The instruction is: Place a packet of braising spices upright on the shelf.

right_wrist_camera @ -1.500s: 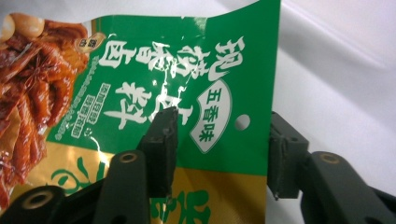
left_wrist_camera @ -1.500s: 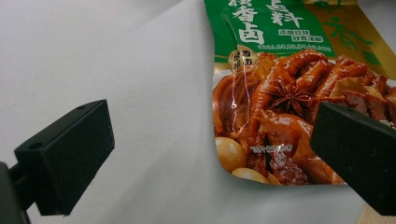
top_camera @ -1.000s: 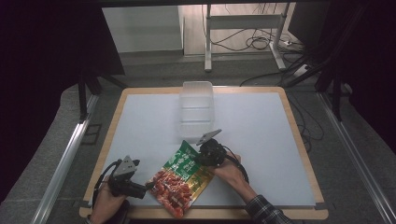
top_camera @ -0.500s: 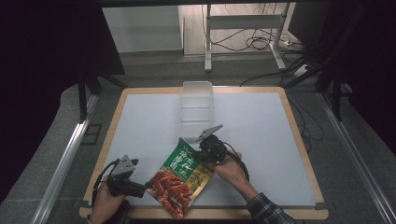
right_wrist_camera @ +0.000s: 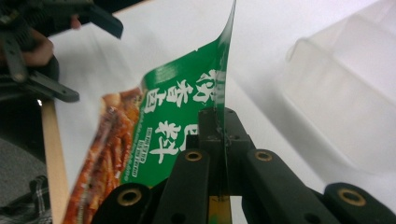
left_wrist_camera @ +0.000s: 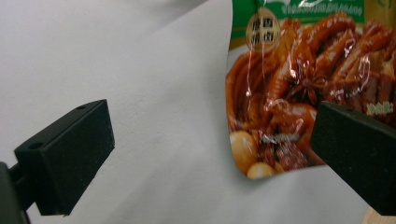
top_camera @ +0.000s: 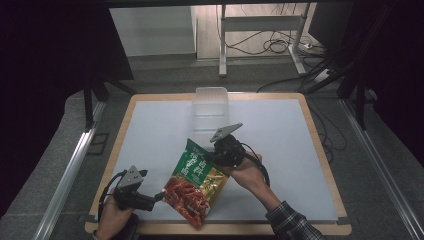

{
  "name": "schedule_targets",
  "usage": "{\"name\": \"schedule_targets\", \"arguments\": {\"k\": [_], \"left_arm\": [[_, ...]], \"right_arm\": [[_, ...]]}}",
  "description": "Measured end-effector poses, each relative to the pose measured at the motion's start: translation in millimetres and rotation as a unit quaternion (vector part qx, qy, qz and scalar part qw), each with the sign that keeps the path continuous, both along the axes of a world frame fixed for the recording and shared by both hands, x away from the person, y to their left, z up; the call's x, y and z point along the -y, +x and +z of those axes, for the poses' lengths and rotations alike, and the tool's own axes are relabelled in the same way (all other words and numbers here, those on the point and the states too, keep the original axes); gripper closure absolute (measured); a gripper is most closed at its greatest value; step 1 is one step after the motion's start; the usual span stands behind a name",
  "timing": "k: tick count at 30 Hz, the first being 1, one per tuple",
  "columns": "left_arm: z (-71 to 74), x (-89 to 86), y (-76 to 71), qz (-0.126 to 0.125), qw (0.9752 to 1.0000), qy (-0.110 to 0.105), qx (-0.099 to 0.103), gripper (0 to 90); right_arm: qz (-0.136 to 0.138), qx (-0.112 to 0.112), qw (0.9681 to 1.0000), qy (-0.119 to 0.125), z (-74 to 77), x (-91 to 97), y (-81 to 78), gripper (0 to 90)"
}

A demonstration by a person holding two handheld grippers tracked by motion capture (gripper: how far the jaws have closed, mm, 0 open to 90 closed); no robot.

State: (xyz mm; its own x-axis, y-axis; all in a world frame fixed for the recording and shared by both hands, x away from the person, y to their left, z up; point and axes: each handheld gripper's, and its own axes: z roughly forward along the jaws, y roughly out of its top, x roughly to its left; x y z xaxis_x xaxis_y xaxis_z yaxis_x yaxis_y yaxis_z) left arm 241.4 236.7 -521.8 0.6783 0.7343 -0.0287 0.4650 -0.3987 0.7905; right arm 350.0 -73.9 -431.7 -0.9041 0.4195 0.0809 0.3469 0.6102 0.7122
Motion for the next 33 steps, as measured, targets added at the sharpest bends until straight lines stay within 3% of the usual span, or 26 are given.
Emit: {"name": "schedule_targets", "arguments": {"k": [15,33], "left_arm": [[0.0,0.4,0.0,-0.001,1.0000,0.001,0.000,0.0],[0.8,-0.7,0.2,-0.003,1.0000,-0.007,-0.001,0.0]], "right_arm": [[0.010,0.030,0.9992,0.025,44.1,0.5,-2.6,88.8],[0.029,0.065,0.9970,0.032,77.6,-11.9,-8.2,88.8]]}}
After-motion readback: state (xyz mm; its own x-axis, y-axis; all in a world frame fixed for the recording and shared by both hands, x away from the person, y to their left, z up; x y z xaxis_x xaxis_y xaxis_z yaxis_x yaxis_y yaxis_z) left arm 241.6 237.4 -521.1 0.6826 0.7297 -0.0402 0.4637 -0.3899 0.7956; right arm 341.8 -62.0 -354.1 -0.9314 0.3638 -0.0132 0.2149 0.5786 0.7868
